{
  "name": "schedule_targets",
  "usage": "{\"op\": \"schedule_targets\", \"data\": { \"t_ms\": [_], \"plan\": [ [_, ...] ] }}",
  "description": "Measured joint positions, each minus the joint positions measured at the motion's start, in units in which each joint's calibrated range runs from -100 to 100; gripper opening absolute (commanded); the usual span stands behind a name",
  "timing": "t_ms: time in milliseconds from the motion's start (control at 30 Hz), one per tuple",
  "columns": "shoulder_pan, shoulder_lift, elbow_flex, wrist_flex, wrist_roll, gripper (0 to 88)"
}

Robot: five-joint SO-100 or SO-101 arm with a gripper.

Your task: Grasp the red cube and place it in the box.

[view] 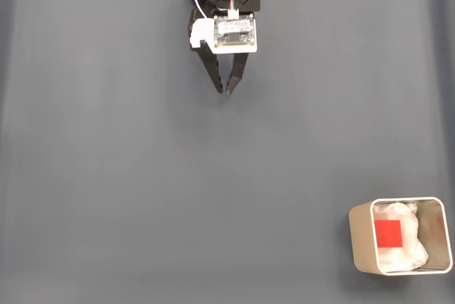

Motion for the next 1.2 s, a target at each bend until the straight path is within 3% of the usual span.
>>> {"op": "schedule_targets", "data": {
  "t_ms": [667,1200],
  "plan": [
    [0.07,-0.78,0.0,19.33,-0.88,0.0],
    [0.07,-0.78,0.0,20.05,-0.44,0.2]
  ]
}}
